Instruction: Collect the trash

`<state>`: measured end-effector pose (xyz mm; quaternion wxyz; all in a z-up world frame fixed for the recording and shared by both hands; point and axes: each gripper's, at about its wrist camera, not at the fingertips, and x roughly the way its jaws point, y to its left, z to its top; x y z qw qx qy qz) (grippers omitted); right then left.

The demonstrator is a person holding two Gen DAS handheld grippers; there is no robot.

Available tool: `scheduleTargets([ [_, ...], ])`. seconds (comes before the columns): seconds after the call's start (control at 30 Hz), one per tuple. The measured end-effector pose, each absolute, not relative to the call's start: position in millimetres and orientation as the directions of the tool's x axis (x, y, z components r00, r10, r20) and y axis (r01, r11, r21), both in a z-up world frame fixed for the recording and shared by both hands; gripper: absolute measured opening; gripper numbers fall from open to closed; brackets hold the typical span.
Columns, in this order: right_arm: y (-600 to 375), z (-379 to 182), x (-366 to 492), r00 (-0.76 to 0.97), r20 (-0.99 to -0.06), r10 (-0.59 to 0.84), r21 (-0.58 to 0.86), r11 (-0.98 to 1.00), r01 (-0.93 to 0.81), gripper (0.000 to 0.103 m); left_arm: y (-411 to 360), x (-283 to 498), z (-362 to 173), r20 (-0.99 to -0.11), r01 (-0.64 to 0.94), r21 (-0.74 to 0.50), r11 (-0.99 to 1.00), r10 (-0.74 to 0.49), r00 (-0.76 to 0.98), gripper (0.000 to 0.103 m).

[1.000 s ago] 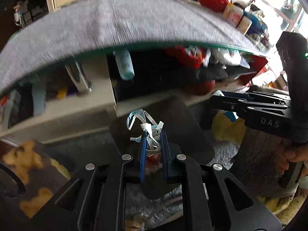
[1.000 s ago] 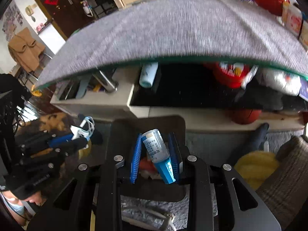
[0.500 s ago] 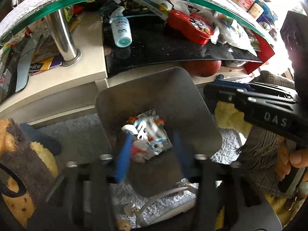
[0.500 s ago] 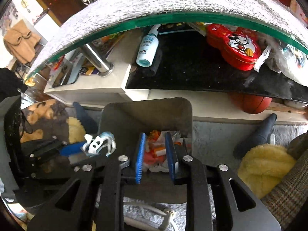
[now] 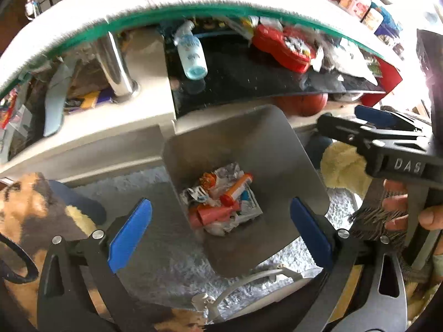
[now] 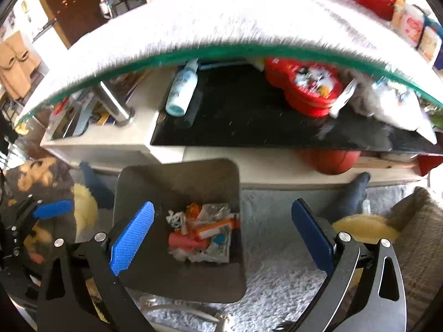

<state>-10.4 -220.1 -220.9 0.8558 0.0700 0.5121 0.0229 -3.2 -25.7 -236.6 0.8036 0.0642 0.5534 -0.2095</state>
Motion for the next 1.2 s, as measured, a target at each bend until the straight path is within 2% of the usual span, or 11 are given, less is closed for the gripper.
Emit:
scheduleTargets([
  [0.33,-243,-122,-33,0.66,-0.736,0.149,0.233,0.972,0.041,0.1,0,-15,-141,-0.79,0.343,-0.077,0.936,-0.267,0.552,0.095],
  [0.57,-259,-40,-53,0.806,-0.587,0.072,0.216,0.974,0.069,0.1,6,-35,-47,-0.613,0.312,0.016,0.95,-0.238,0.754,0.095],
  [0.8,-263,26,-69,0.884,-0.467,-0.023,0.148,0.984,0.103,0.1,2,-46,24,-0.462,0.291,0.077,0.954,-0.225,0.858,0.095],
  [1.0,-259,59,-72,0.927,-0.367,-0.079,0.073,0.991,0.113,0.1,-3,-40,69,-0.351,0.27,0.085,0.959,-0.225,0.909,0.095],
  [1.2,-262,75,-70,0.936,-0.337,-0.103,0.078,0.987,0.137,0.1,-11,-37,89,-0.308,0.253,0.077,0.964,-0.218,0.926,0.095],
])
